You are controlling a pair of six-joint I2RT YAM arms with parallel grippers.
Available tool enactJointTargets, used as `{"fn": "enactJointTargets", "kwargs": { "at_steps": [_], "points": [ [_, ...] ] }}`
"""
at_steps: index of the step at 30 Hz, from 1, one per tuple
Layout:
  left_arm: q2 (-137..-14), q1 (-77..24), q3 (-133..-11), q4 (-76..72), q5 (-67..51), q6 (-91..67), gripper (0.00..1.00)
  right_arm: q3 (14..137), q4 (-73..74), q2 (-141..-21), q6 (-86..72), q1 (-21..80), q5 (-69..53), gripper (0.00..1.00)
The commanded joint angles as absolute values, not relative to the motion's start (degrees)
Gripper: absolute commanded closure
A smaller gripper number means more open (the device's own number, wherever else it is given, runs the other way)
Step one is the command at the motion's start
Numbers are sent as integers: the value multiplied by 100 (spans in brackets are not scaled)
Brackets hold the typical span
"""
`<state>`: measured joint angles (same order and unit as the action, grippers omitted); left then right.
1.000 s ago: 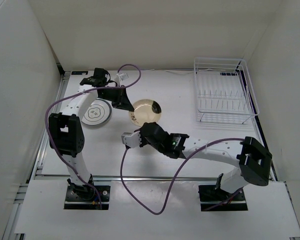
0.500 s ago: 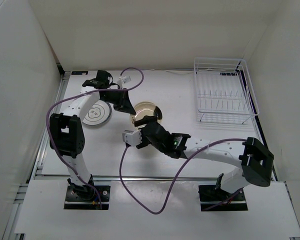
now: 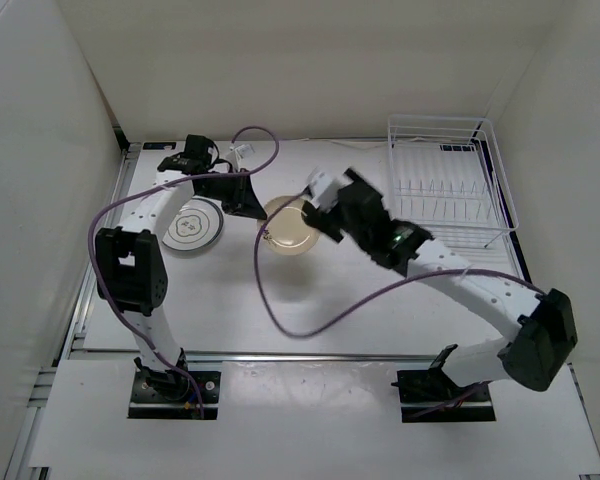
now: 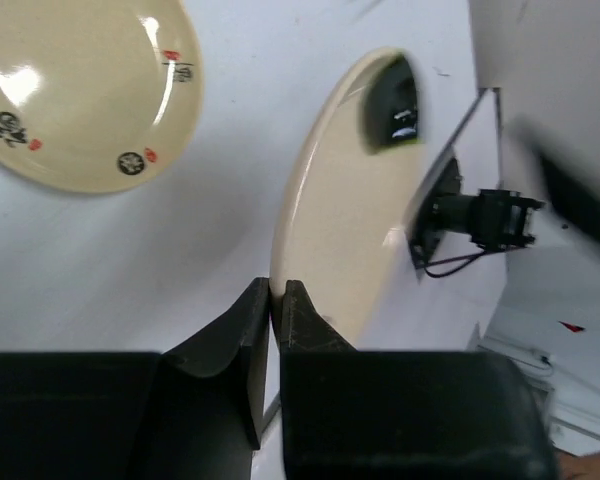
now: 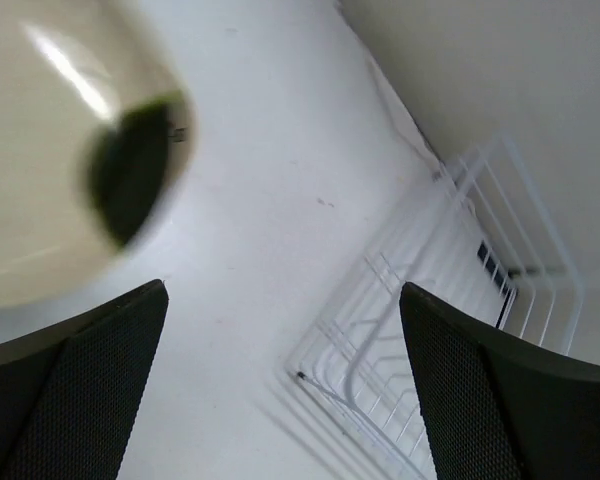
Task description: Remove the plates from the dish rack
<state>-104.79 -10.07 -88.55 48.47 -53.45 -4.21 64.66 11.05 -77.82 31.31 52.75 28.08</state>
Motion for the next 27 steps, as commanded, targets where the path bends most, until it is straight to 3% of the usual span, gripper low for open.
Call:
{"fn": "enactJointTargets", "kwargs": {
  "at_steps": [1,4,12,17,20,27],
  "points": [
    [-10669,-1160,-9096,5080,-5124,-18,90,7172,1279,-7200,1338,4239,2367,0],
    [-10828,-1160,-9298,5133,-5045,35,90,6884,1660,-6927,932,3404,1399,0],
    [-11442,-1160,-9623,5133,-4922,35,90,6187,1889,-6241,397,2260,715,0],
    [-12137,-1091,-10712,5256,-4614,-34,90,6380,2153,-6179,-332,856,-69,0],
    [-12426,-976,-11353,5204,-4553,-114,90,6434,2206,-6118,-465,406,-439,0],
    [-12937,-739,-11479,5203,-4710,-114,90,6434,2206,-5994,-632,1,-615,0]
  ]
}}
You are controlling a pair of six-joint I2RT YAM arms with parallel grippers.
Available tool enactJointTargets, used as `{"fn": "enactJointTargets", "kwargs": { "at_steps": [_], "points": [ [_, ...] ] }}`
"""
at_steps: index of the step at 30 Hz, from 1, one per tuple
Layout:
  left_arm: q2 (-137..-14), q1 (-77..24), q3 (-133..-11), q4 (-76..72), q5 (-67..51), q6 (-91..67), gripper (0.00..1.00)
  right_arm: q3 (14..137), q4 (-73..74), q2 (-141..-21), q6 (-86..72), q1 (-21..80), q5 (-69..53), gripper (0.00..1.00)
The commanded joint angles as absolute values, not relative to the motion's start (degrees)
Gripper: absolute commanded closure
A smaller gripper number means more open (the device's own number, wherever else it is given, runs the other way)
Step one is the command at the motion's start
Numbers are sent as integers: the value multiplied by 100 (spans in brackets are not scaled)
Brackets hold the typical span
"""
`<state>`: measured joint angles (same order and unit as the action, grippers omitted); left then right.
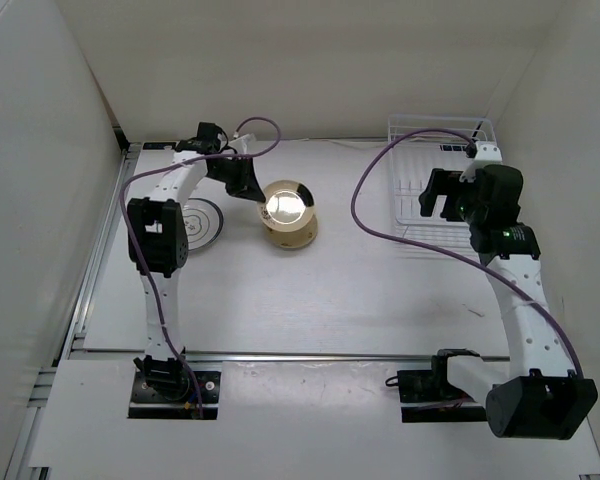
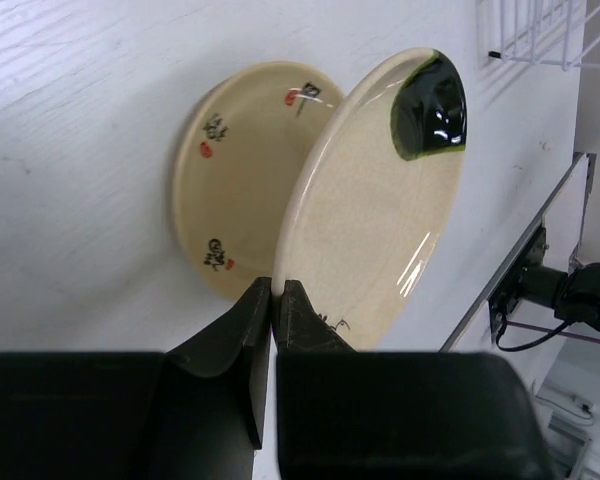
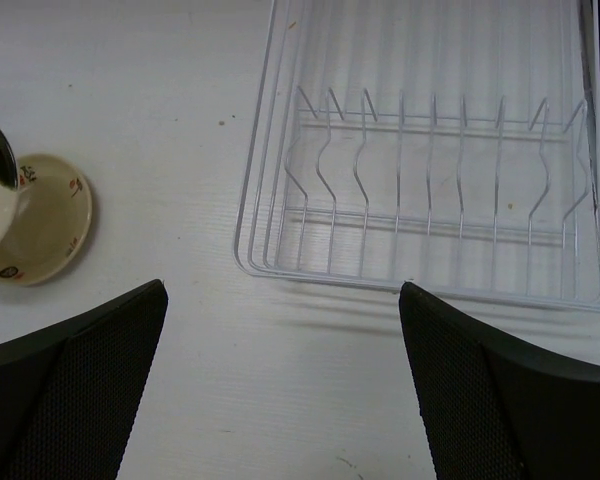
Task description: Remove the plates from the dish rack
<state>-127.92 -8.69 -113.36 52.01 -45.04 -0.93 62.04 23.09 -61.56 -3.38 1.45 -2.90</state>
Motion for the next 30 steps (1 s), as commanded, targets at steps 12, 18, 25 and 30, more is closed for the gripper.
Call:
{"fn": "enactJointTargets", "kwargs": {
  "at_steps": [12,18,25,30],
  "points": [
    [-13737,-624,-11725,5309,-5001,53,90,6381,2206,-5994,-826,-211,-1081,0],
    [-13799,-624,-11725,5309,-5001,53,90,6267,2206,-5994,-826,-211,-1134,0],
    [-13799,-755,-11725,5309,-4844,53,89,6214,2153,-5994,-826,-211,-1134,0],
    [-13799,-861,-11725,5309,-4658,53,63,6161,2153,-5941,-826,-211,-1187,0]
  ]
}}
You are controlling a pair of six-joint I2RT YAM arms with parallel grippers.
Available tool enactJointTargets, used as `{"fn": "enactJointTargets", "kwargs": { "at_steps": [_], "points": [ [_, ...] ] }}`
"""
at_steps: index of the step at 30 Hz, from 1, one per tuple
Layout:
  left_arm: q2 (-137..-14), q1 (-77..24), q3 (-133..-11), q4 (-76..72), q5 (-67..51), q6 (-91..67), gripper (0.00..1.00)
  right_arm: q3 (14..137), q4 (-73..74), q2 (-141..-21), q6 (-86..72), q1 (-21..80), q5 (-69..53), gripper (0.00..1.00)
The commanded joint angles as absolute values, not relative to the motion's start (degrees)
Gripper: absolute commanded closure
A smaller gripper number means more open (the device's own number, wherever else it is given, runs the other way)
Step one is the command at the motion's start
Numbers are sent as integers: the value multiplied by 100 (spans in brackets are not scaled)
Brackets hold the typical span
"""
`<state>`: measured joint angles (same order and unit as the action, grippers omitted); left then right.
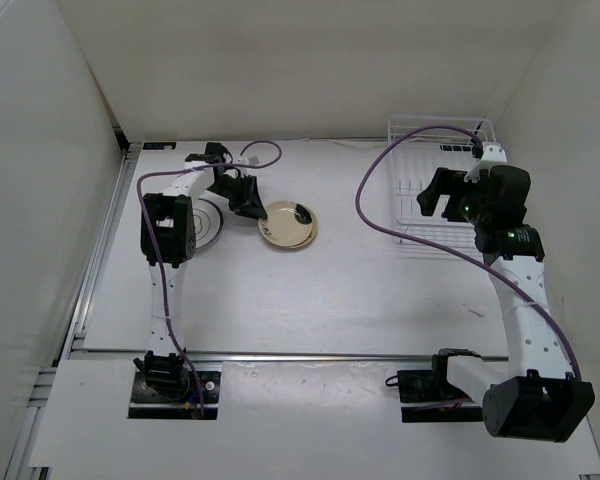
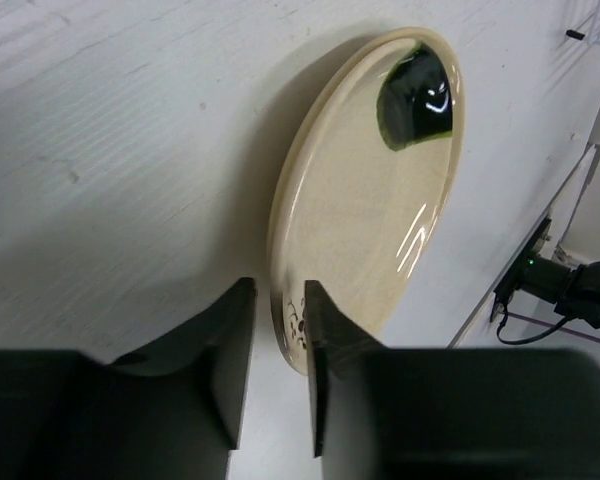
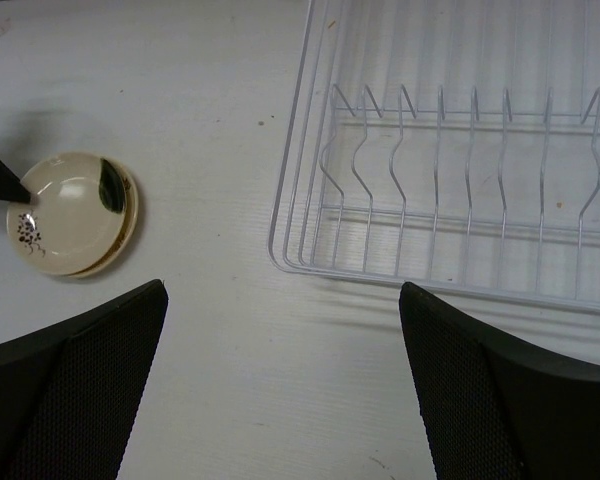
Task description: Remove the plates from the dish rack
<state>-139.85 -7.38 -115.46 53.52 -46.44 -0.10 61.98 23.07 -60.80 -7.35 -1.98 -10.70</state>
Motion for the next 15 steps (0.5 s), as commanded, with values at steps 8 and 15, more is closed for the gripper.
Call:
{"fn": "enactJointTargets", "kwargs": {
  "at_steps": [8,15],
  "points": [
    [-13641,-861,-11725,5309,-4491,53,42,6056,2101,-5889,-879,-211,-1239,0],
    [-13369,-967,-11672,5309,-3825,53,27,6003,2101,-5836,-932,-211,-1239,0]
  ]
}}
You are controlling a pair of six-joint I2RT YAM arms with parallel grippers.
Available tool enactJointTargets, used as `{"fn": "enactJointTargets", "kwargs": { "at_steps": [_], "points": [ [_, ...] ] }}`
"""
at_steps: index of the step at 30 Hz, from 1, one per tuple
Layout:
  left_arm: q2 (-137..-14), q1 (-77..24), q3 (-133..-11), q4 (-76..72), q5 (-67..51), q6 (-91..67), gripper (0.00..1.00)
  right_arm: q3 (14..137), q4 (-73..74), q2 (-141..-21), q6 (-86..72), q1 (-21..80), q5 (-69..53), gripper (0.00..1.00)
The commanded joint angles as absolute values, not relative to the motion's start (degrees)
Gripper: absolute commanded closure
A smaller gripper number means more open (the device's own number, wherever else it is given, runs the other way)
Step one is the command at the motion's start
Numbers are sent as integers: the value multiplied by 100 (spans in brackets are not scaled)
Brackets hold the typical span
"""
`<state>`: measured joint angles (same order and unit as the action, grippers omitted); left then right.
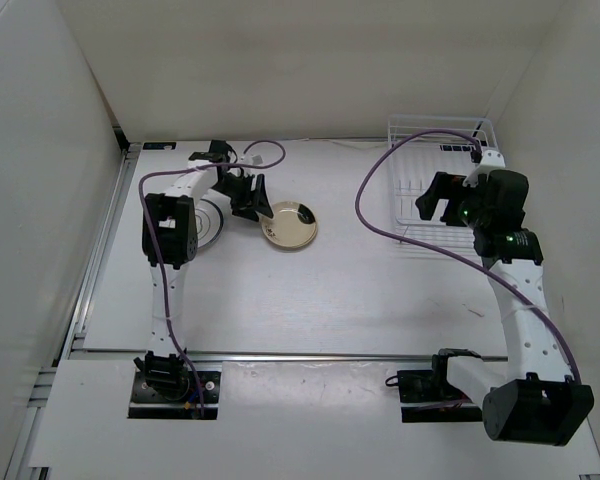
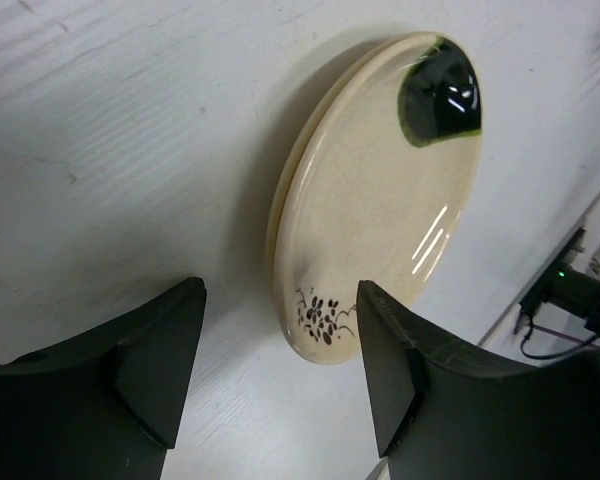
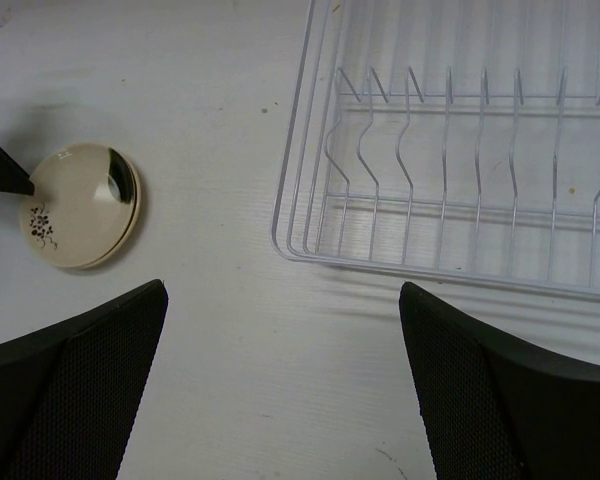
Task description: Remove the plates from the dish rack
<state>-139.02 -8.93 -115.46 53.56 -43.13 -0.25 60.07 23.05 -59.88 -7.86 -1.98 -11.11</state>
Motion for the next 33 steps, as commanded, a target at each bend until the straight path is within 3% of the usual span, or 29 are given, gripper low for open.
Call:
{"fn": "enactJointTargets", "kwargs": {
  "at_steps": [1,7,11,14,18,21,25,33],
  "points": [
    [-13316,-967,-11672,5309,-3736,53,27,6003,2101,-5836,-932,-211,-1239,0],
    [-12684,-1090,-11619,5204,-2535,53,26,5898,2101,-5783,-704,-211,-960,0],
    [-11788,-1090,-11312,5072,-1549,0,15,5661,1925,-5783,-55,-211,-125,0],
    [-10805,-1090,-10840,4905,-384,0,0,5572,1925,-5783,605,-264,316,0],
    [-9094,-1029,-9907,4615,693,123,0,5493,2178,-5783,694,-413,291,0],
    [-8021,-433,-9151,4562,590,71,0,5441,2416,-5503,694,-413,-86,0],
    [-6921,1164,-8185,4562,-236,9,0,5309,2619,-5134,835,-413,-386,0],
    [-5284,1907,-5822,4096,-62,642,0,4957,3023,-4421,993,-413,412,0]
  ]
}}
